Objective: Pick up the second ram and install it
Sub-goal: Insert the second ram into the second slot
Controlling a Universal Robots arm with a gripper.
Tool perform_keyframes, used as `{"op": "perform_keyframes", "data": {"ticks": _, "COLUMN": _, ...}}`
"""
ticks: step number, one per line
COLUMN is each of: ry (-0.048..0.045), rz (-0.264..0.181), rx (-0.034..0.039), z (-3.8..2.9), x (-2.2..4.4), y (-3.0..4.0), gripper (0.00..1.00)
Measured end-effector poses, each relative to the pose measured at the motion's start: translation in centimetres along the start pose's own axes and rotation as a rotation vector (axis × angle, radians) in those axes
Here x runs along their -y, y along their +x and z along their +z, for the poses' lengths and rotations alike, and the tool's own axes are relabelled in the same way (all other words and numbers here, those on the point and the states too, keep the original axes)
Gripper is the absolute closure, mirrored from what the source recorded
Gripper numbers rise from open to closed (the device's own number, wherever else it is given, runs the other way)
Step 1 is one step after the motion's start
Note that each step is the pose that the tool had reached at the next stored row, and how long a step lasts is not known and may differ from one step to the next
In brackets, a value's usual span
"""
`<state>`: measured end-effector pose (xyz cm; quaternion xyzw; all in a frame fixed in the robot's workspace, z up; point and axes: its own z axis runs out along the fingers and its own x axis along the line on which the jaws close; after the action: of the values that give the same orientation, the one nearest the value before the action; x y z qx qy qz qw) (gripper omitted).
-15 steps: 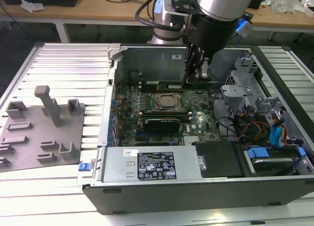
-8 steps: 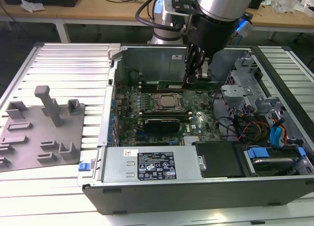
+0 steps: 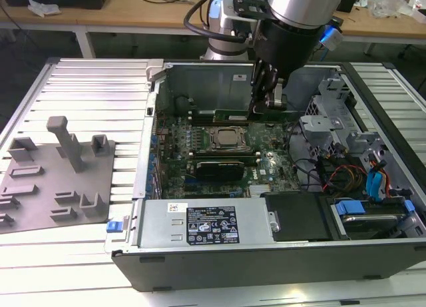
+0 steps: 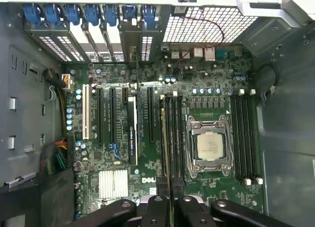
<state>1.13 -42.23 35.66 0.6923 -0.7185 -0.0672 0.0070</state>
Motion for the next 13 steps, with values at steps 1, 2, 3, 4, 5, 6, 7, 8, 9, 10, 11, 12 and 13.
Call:
{"op": "perform_keyframes", "data": {"ticks": 1, "ry": 0.0296, "rz": -0.003, "rx": 0.0009, "z": 0.01, "x": -0.01, "y": 0.01, "gripper": 0.86}}
{"op": "perform_keyframes", "data": {"ticks": 2, "ry": 0.076, "rz": -0.006, "rx": 0.0028, "z": 0.03, "x": -0.04, "y": 0.0, "gripper": 0.86}}
{"op": "perform_keyframes", "data": {"ticks": 3, "ry": 0.0829, "rz": -0.007, "rx": 0.0028, "z": 0.03, "x": -0.04, "y": 0.0, "gripper": 0.86}}
{"op": "perform_keyframes", "data": {"ticks": 4, "ry": 0.0864, "rz": -0.007, "rx": 0.0028, "z": 0.02, "x": -0.04, "y": 0.0, "gripper": 0.86}}
{"op": "perform_keyframes", "data": {"ticks": 5, "ry": 0.0917, "rz": -0.008, "rx": 0.003, "z": 0.03, "x": -0.04, "y": 0.0, "gripper": 0.86}}
{"op": "perform_keyframes", "data": {"ticks": 6, "ry": 0.0922, "rz": -0.002, "rx": 0.003, "z": 0.05, "x": -0.03, "y": 0.0, "gripper": 0.86}}
{"op": "perform_keyframes", "data": {"ticks": 7, "ry": 0.0954, "rz": 0.035, "rx": 0.0052, "z": 0.18, "x": -0.03, "y": 0.01, "gripper": 0.86}}
{"op": "perform_keyframes", "data": {"ticks": 8, "ry": 0.0964, "rz": 0.046, "rx": 0.0061, "z": 0.47, "x": -0.24, "y": -0.09, "gripper": 0.86}}
{"op": "perform_keyframes", "data": {"ticks": 9, "ry": 0.0962, "rz": 0.046, "rx": 0.006, "z": 0.98, "x": -0.66, "y": -0.25, "gripper": 0.86}}
{"op": "perform_keyframes", "data": {"ticks": 10, "ry": 0.0963, "rz": 0.046, "rx": 0.0061, "z": 1.6, "x": -1.22, "y": -0.48, "gripper": 0.86}}
{"op": "perform_keyframes", "data": {"ticks": 11, "ry": 0.0962, "rz": 0.046, "rx": 0.0059, "z": 2.08, "x": -1.75, "y": -0.7, "gripper": 0.86}}
{"op": "perform_keyframes", "data": {"ticks": 12, "ry": 0.0963, "rz": 0.045, "rx": 0.0061, "z": 2.29, "x": -1.99, "y": -0.79, "gripper": 0.86}}
{"op": "perform_keyframes", "data": {"ticks": 13, "ry": 0.0963, "rz": 0.046, "rx": 0.0061, "z": 2.52, "x": -2.25, "y": -0.87, "gripper": 0.86}}
